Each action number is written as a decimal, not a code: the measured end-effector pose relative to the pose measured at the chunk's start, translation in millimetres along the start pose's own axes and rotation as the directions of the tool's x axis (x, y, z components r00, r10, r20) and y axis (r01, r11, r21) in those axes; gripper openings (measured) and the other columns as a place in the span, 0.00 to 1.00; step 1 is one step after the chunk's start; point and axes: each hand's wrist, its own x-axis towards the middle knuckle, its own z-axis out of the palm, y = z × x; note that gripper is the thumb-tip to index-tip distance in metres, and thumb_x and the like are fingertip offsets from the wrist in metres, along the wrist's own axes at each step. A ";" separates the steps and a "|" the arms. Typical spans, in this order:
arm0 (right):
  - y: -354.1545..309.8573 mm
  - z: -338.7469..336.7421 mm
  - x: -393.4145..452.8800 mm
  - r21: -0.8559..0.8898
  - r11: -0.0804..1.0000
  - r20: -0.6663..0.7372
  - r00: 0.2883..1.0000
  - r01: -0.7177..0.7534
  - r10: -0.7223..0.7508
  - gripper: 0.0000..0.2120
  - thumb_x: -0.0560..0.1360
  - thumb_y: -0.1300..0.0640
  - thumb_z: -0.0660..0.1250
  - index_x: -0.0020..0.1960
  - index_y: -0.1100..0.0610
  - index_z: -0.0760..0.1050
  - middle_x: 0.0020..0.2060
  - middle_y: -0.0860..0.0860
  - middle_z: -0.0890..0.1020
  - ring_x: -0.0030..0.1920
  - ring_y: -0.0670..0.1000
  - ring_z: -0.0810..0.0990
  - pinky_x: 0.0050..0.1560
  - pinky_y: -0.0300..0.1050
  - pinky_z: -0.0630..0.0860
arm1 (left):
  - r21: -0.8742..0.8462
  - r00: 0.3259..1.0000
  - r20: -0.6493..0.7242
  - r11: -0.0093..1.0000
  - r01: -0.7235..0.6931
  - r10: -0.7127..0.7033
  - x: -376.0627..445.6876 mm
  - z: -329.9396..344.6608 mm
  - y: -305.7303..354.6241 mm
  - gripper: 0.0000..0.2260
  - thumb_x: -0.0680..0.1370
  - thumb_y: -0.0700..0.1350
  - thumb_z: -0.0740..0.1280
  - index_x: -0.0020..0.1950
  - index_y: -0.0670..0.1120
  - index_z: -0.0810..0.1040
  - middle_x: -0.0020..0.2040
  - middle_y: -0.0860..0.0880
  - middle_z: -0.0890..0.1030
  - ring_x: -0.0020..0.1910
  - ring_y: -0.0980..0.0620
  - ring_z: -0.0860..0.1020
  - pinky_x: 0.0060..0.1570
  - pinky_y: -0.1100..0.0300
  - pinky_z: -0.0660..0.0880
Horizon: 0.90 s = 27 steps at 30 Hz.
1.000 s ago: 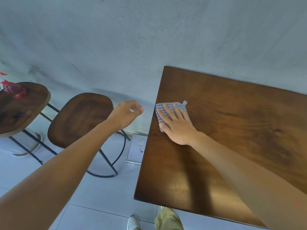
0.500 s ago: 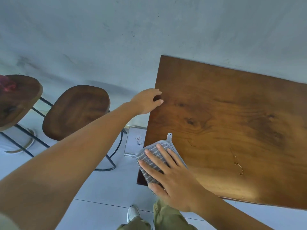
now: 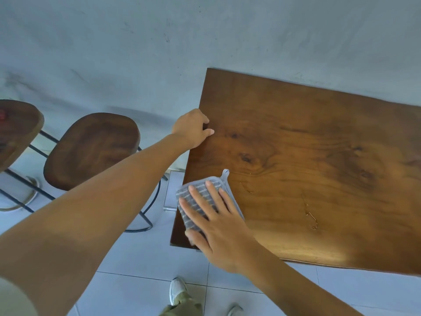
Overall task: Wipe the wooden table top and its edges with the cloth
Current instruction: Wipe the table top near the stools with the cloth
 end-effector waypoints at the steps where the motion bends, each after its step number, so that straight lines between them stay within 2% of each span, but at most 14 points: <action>1: 0.5 2.8 -11.6 -0.003 1.000 -0.003 1.000 0.020 -0.020 0.30 0.85 0.37 0.43 0.84 0.45 0.43 0.83 0.50 0.44 0.81 0.60 0.37 0.79 0.64 0.47 | -0.002 1.000 -0.011 1.000 0.010 -0.010 -1.7 2.3 2.6 0.19 0.81 0.55 0.68 0.68 0.47 0.79 0.69 0.47 0.77 0.65 0.46 0.78 0.64 0.54 0.74; 6: 31.8 7.7 -66.5 -0.038 0.993 0.010 0.994 0.108 -0.108 0.29 0.85 0.39 0.50 0.84 0.45 0.48 0.83 0.48 0.48 0.82 0.59 0.46 0.77 0.60 0.51 | -0.122 0.994 -0.034 0.988 0.097 -0.101 -8.8 23.4 5.6 0.21 0.83 0.53 0.65 0.75 0.48 0.73 0.77 0.49 0.70 0.73 0.46 0.72 0.71 0.50 0.70; 9: 67.7 -1.7 -73.4 -0.041 0.994 0.055 0.994 0.101 -0.099 0.29 0.86 0.38 0.47 0.84 0.44 0.46 0.83 0.46 0.47 0.82 0.56 0.43 0.77 0.58 0.48 | -0.219 0.987 -0.029 0.965 0.146 -0.156 -14.9 34.1 10.9 0.22 0.85 0.51 0.63 0.78 0.49 0.68 0.81 0.51 0.64 0.77 0.46 0.68 0.74 0.49 0.66; 12: 94.7 -14.7 -50.2 -0.053 0.997 0.067 0.996 0.054 -0.051 0.29 0.85 0.36 0.40 0.83 0.43 0.41 0.83 0.45 0.42 0.81 0.53 0.34 0.80 0.57 0.41 | -0.279 0.985 -0.004 0.946 0.162 -0.170 -22.3 42.8 12.7 0.23 0.86 0.51 0.58 0.82 0.51 0.61 0.83 0.53 0.56 0.80 0.47 0.62 0.76 0.50 0.62; 15: 122.1 -22.2 -12.2 -0.021 0.998 0.088 0.995 -0.055 0.056 0.29 0.83 0.35 0.35 0.81 0.40 0.33 0.81 0.43 0.34 0.78 0.49 0.26 0.80 0.56 0.35 | -0.279 0.985 0.000 0.945 0.168 -0.175 -25.0 46.6 11.8 0.23 0.87 0.53 0.54 0.83 0.53 0.58 0.84 0.55 0.54 0.81 0.50 0.59 0.76 0.49 0.61; 20: 144.3 -32.7 29.3 -0.038 0.978 0.092 0.974 -0.205 0.208 0.32 0.78 0.34 0.30 0.81 0.41 0.32 0.81 0.44 0.34 0.79 0.52 0.28 0.79 0.56 0.34 | -0.210 0.982 -0.011 0.961 0.182 -0.188 -25.0 48.1 14.3 0.23 0.87 0.54 0.53 0.83 0.54 0.56 0.84 0.56 0.52 0.81 0.49 0.59 0.76 0.48 0.63; 23: 133.3 -30.7 18.2 0.003 0.982 0.075 0.979 -0.188 0.188 0.29 0.82 0.36 0.34 0.81 0.42 0.30 0.81 0.45 0.33 0.78 0.53 0.26 0.79 0.57 0.34 | -0.208 0.981 -0.005 0.960 0.186 -0.192 -25.0 46.8 15.2 0.24 0.87 0.55 0.53 0.83 0.55 0.56 0.84 0.56 0.52 0.81 0.49 0.59 0.75 0.47 0.63; 27: 106.6 -18.7 -34.4 0.013 0.999 0.060 0.997 -0.046 0.045 0.29 0.84 0.36 0.38 0.81 0.41 0.32 0.80 0.43 0.33 0.79 0.51 0.27 0.79 0.56 0.34 | -0.174 0.980 -0.016 0.966 0.193 -0.198 -25.3 47.1 16.5 0.24 0.87 0.55 0.52 0.83 0.54 0.56 0.84 0.56 0.52 0.81 0.49 0.59 0.75 0.46 0.65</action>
